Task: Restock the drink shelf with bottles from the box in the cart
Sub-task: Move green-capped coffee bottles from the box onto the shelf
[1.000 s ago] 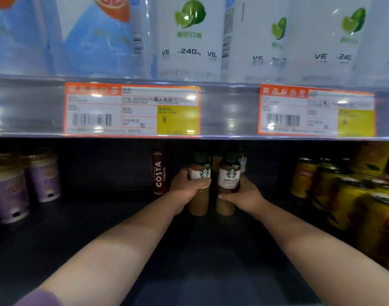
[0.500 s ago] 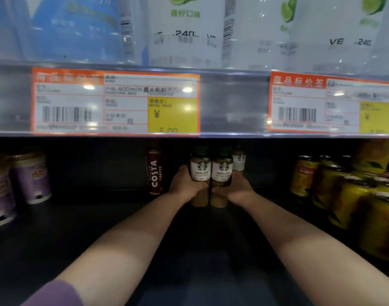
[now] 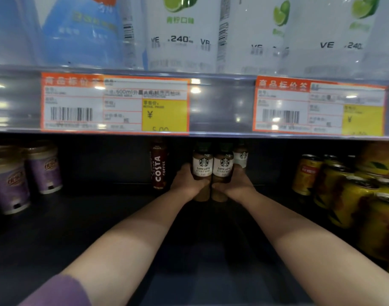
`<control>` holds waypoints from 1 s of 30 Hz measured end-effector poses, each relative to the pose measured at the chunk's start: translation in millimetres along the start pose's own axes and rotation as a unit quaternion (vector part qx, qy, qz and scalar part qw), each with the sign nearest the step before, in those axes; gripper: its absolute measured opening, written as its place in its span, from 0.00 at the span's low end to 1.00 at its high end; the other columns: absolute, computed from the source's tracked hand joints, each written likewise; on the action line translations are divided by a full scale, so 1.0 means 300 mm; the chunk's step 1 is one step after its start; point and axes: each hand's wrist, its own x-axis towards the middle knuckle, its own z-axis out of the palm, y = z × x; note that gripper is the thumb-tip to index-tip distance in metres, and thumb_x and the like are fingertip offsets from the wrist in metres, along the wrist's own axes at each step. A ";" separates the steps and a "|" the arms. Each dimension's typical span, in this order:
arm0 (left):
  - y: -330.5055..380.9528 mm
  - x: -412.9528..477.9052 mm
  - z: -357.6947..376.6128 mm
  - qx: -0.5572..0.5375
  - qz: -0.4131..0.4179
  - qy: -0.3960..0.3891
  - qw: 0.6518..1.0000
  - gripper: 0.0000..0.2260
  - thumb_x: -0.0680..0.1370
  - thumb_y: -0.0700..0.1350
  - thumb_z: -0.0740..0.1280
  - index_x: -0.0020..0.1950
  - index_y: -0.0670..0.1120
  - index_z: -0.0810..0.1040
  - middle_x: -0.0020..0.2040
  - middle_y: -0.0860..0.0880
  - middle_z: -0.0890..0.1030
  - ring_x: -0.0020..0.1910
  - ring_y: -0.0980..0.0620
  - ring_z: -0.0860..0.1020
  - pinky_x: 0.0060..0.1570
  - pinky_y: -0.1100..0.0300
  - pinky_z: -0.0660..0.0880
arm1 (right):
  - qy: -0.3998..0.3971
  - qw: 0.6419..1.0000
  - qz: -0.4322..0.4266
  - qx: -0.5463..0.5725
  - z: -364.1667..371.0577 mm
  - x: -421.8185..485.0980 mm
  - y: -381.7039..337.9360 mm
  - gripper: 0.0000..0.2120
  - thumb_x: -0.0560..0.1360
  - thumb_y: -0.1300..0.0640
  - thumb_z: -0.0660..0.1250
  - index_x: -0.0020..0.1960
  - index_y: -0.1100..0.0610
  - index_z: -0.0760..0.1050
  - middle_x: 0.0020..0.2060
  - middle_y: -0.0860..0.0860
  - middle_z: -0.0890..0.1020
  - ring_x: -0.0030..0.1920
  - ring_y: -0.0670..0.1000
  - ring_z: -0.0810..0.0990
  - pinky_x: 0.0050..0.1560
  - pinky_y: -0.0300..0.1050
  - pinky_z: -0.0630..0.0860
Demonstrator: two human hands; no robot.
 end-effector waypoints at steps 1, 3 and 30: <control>-0.002 -0.008 -0.005 0.004 -0.007 0.000 1.000 0.30 0.70 0.49 0.73 0.68 0.45 0.66 0.65 0.45 0.74 0.62 0.45 0.74 0.54 0.57 0.71 | 0.002 1.000 -0.005 -0.012 -0.006 -0.010 -0.007 0.33 0.65 0.57 0.77 0.65 0.58 0.64 0.61 0.55 0.76 0.62 0.54 0.75 0.61 0.47 0.72; -0.004 -0.031 -0.023 0.028 -0.012 0.000 1.000 0.31 0.72 0.52 0.72 0.70 0.46 0.65 0.66 0.44 0.72 0.63 0.45 0.73 0.57 0.56 0.72 | 0.007 0.998 -0.012 -0.060 -0.022 -0.038 -0.022 0.36 0.66 0.55 0.76 0.68 0.56 0.61 0.64 0.56 0.72 0.64 0.57 0.72 0.63 0.50 0.71; -0.423 -0.815 -0.931 0.498 -0.055 0.097 0.860 0.34 0.73 0.65 0.61 0.72 0.47 0.60 0.69 0.44 0.67 0.68 0.41 0.63 0.64 0.45 0.62 | -0.129 0.834 -0.411 -0.344 0.606 -0.684 -0.651 0.30 0.74 0.40 0.62 0.72 0.50 0.59 0.69 0.52 0.67 0.68 0.57 0.64 0.67 0.57 0.60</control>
